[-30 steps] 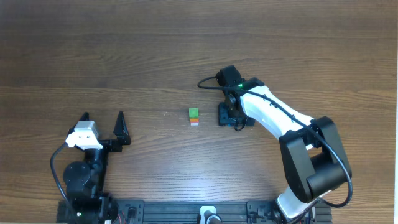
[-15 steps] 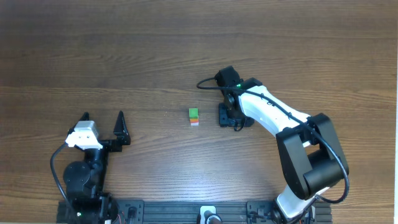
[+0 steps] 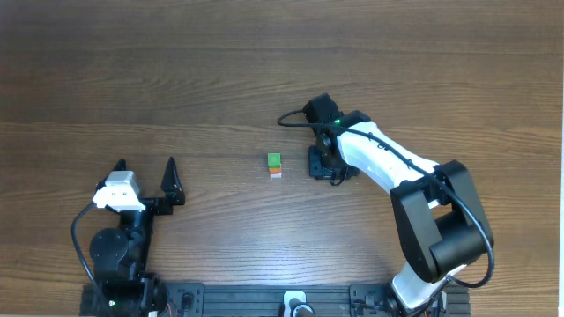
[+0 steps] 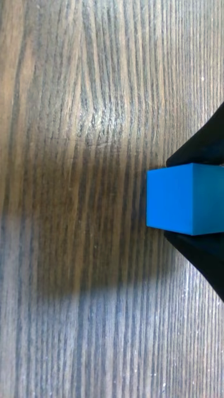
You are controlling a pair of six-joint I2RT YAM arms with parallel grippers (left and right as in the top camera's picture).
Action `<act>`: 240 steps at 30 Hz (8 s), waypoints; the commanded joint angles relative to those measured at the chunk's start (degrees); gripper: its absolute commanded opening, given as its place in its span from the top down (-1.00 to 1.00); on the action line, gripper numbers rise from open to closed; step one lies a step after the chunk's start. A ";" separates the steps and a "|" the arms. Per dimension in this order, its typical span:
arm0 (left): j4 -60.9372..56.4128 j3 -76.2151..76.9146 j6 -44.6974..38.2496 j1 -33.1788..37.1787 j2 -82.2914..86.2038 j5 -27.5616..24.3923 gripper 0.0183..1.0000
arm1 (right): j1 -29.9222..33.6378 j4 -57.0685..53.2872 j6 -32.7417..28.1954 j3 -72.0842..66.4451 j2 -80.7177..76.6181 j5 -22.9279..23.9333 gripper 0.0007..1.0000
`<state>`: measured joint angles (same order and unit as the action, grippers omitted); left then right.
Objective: Stack Cubes
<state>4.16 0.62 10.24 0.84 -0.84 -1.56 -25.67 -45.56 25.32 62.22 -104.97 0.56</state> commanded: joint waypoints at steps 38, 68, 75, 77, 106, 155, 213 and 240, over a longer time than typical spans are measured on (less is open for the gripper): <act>0.13 -0.28 -0.85 -0.02 0.46 -0.52 -1.00 | -15.54 -23.06 10.84 30.71 3.56 2.45 0.98; 0.15 -0.28 -0.85 -0.02 0.46 -0.55 -1.00 | -17.99 -23.10 13.44 33.40 -4.42 2.08 0.98; 0.13 -0.28 -0.85 -0.02 0.46 -0.52 -1.00 | -17.81 -23.26 13.64 33.40 -4.68 2.14 0.98; 0.13 -0.28 -0.85 -0.02 0.46 -0.52 -1.00 | -17.75 -23.34 13.64 33.40 -4.83 2.29 0.98; 0.13 -0.28 -0.85 -0.02 0.46 -0.55 -1.00 | -17.27 -23.91 13.64 33.40 -5.79 2.51 0.94; 0.13 -0.28 -0.85 -0.02 0.46 -0.55 -1.00 | -15.87 -23.43 12.28 34.25 -7.02 2.97 -0.98; 0.15 -0.28 -0.85 -0.02 0.46 -0.55 -1.00 | 22.67 29.31 -23.82 -56.08 104.67 -1.66 -0.98; 0.13 -0.28 -0.85 -0.02 0.46 -0.55 -1.00 | 22.62 41.53 -27.56 -61.96 104.65 -2.60 -0.99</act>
<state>4.21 0.62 10.24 0.84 -0.69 -1.56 -2.76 -4.08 -1.80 0.78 -0.84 -1.63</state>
